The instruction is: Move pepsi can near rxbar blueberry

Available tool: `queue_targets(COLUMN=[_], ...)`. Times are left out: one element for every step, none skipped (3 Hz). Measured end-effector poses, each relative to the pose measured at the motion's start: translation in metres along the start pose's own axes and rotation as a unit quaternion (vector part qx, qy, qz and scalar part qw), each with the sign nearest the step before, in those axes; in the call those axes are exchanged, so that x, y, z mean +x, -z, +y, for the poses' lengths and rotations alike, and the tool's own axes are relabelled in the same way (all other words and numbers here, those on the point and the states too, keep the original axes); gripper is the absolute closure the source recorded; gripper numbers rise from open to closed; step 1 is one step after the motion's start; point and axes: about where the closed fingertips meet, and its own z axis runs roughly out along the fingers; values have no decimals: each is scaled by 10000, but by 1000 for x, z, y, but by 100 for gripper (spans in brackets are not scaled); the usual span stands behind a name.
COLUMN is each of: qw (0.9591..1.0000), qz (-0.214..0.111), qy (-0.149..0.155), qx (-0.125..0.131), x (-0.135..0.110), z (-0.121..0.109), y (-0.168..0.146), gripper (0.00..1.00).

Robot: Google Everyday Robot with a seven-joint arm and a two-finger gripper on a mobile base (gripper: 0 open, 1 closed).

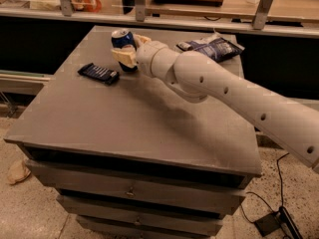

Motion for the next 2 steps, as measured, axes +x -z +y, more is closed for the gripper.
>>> queue_targets(qw=[10000,9998], qz=[51,170], qy=[-44,-88], qx=[22,57], x=[0,-1], z=[3,9], y=[1,3], gripper=[14,0])
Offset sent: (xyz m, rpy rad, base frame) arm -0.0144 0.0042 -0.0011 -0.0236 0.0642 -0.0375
